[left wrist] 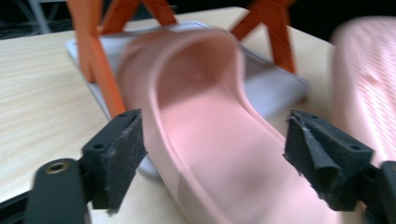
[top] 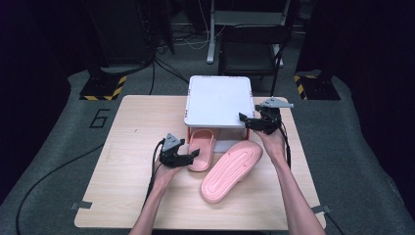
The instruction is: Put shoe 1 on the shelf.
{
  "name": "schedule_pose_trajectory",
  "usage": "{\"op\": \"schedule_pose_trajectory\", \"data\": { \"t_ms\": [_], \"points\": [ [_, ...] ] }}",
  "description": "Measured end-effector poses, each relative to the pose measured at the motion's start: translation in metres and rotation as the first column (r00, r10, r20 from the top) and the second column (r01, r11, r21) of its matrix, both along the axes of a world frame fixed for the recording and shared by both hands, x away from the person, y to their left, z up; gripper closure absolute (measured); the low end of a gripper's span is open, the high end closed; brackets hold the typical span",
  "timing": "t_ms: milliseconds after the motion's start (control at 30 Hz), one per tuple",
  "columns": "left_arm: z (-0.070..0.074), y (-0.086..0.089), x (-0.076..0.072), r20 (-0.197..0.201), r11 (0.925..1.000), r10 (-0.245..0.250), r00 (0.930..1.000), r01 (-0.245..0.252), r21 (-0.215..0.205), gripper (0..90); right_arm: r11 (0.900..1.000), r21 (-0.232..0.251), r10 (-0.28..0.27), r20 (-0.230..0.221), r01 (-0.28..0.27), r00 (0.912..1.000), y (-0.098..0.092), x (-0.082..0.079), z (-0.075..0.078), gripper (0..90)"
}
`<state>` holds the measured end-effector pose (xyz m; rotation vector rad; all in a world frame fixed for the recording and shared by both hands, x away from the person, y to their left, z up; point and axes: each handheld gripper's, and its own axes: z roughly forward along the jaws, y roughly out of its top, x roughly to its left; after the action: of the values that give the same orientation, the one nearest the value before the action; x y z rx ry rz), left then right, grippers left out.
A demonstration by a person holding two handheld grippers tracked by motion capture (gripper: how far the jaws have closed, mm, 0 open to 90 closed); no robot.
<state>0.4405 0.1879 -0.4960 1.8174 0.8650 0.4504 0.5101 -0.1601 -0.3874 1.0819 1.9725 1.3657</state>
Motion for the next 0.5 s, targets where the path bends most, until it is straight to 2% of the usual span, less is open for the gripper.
{"op": "schedule_pose_trajectory", "data": {
  "t_ms": [67,133,200,300,367,400,433,500],
  "points": [
    [-0.002,0.006,-0.009,-0.019,0.9996,-0.029,0.9994,0.029,0.005,16.0,1.0,0.004,0.004,0.018,-0.004,0.9998,0.003,-0.001,0.003,21.9],
    [-0.004,0.011,-0.015,-0.01,0.9993,-0.037,0.9993,0.037,0.007,15.4,1.0,0.012,0.015,0.048,-0.015,0.9987,0.006,-0.002,0.007,22.7],
    [-0.005,0.013,-0.02,-0.028,0.9985,-0.054,0.9982,0.053,-0.008,15.1,1.0,0.002,0.028,0.048,-0.028,0.9985,0.009,-0.001,0.009,22.2],
    [-0.006,0.012,-0.024,-0.022,0.9976,-0.07,0.9973,0.07,0.0,15.0,0.999,-0.014,0.049,0.02,-0.049,0.9986,0.014,0.003,0.008,21.6],
    [-0.008,0.01,-0.024,-0.007,0.9975,-0.066,0.9978,0.066,0.026,15.0,0.998,-0.032,0.05,-0.013,-0.051,0.9986,0.018,0.005,0.005,20.7],
    [-0.01,0.008,-0.023,-0.013,0.9967,-0.066,0.9977,0.067,0.046,14.9,0.997,-0.048,0.051,-0.028,-0.052,0.9983,0.019,0.006,0.004,19.9],
    [-0.01,0.007,-0.024,-0.024,0.9964,-0.068,0.9974,0.069,0.05,14.9,0.998,-0.03,0.045,-0.037,-0.046,0.9983,0.02,0.007,0.002,18.2],
    [-0.013,0.004,-0.023,-0.024,0.9954,-0.065,0.9976,0.067,0.069,14.9,0.998,-0.035,0.045,-0.036,-0.046,0.9983,0.021,0.007,0.002,17.8]
  ]
}}
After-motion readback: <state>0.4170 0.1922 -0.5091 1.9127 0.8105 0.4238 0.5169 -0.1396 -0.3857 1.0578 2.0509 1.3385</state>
